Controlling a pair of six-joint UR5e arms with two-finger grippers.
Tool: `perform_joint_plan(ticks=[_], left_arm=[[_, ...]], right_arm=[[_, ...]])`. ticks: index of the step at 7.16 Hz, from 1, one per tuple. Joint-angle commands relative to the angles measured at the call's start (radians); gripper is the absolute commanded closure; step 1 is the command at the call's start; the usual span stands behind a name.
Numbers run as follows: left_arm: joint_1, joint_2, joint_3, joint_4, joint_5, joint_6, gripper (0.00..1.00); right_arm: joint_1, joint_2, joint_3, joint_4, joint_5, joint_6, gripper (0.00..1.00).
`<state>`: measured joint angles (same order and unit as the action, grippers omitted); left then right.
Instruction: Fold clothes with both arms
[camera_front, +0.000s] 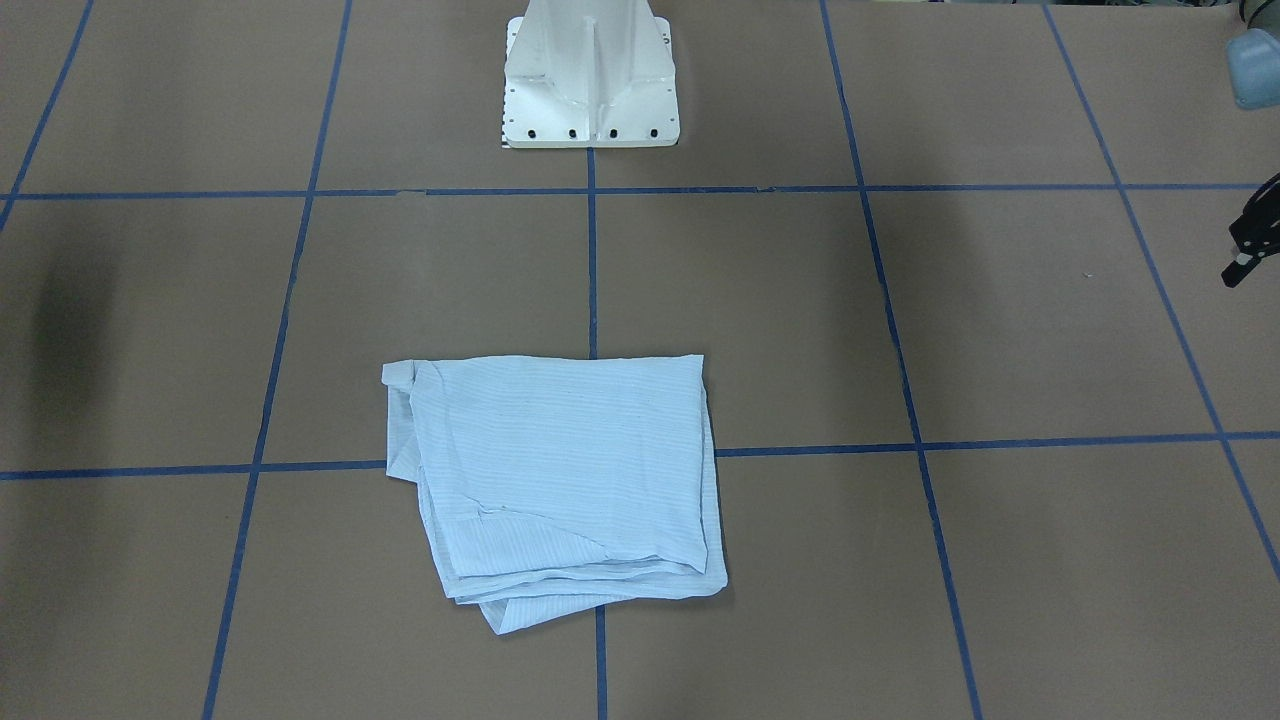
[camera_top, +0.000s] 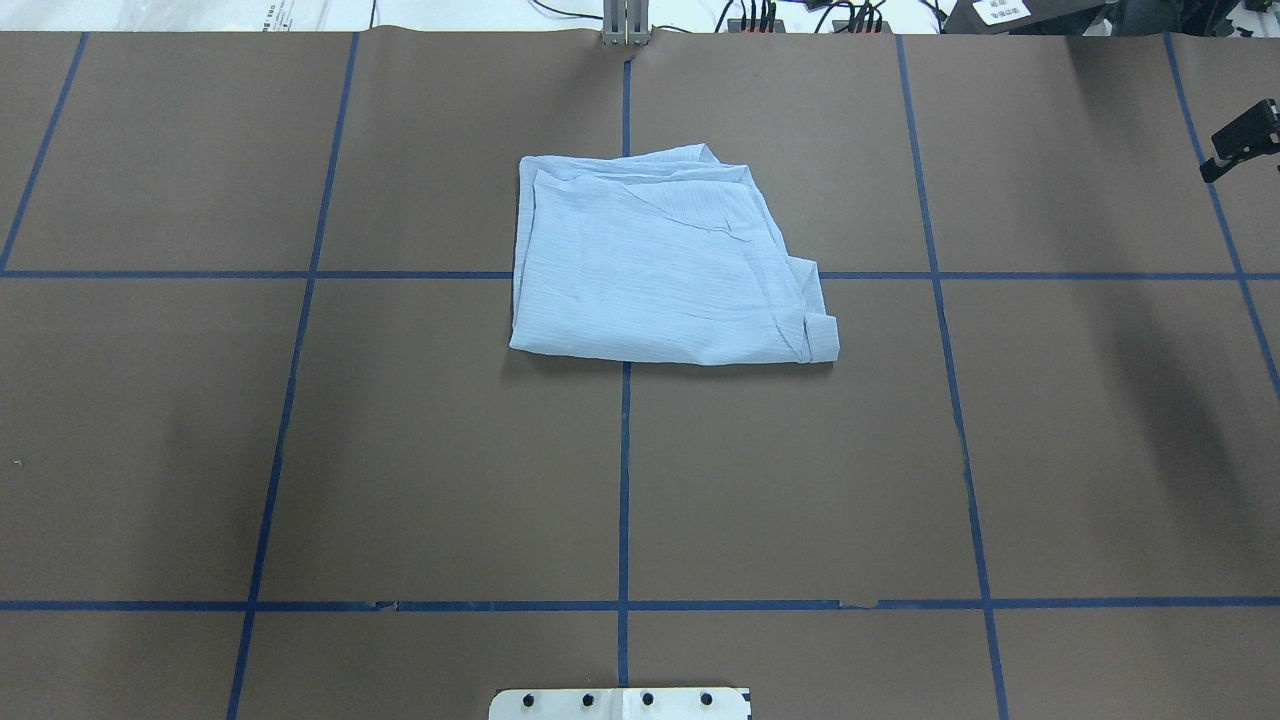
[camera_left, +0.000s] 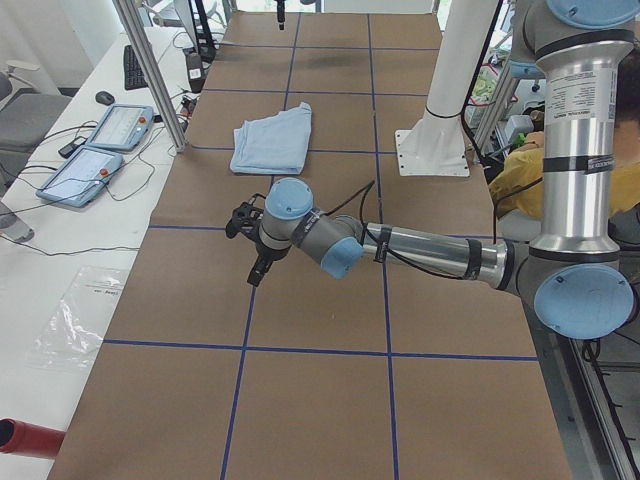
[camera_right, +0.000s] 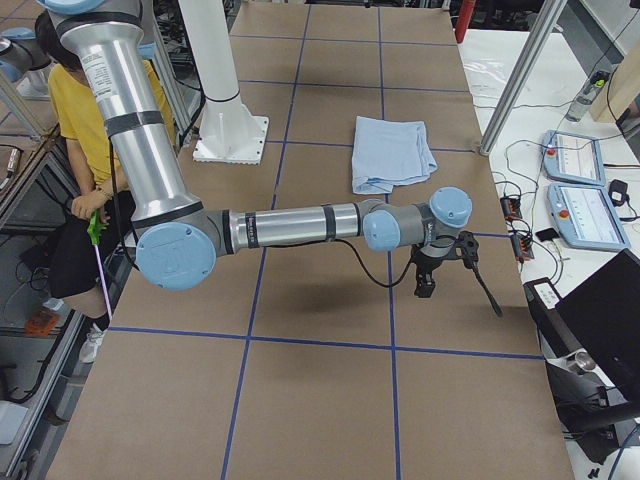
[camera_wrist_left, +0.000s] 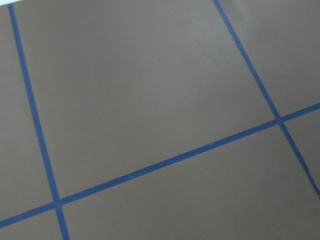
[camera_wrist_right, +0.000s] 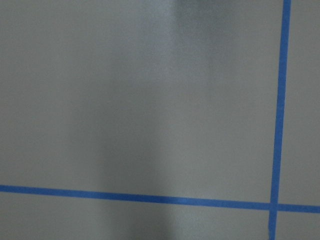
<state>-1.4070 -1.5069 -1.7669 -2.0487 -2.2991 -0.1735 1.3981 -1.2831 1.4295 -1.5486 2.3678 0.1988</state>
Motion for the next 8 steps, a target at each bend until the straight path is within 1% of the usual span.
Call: perform_joint_plan(ticks=[1, 2, 3, 4, 6, 8], left_arm=[[-0.036, -0.006, 0.000, 0.099, 0.053, 0.087, 0.00], [-0.058, -0.001, 0.013, 0.100, 0.047, 0.089, 0.00], [-0.081, 0.008, 0.039, 0.117, 0.041, 0.088, 0.00], [-0.090, 0.008, 0.053, 0.139, 0.006, 0.085, 0.00], [-0.101, 0.036, 0.046, 0.122, -0.008, 0.072, 0.00], [-0.101, 0.037, 0.037, 0.122, -0.010, 0.072, 0.00]], right_arm=[[0.025, -0.114, 0.147, -0.102, -0.012, -0.079, 0.00], [0.027, -0.151, 0.179, -0.096, -0.013, -0.081, 0.00], [0.033, -0.213, 0.211, -0.076, -0.010, -0.081, 0.00], [0.035, -0.264, 0.254, -0.029, -0.013, -0.078, 0.00], [0.035, -0.274, 0.262, -0.028, -0.013, -0.079, 0.00], [0.033, -0.268, 0.264, -0.028, 0.002, -0.067, 0.00]])
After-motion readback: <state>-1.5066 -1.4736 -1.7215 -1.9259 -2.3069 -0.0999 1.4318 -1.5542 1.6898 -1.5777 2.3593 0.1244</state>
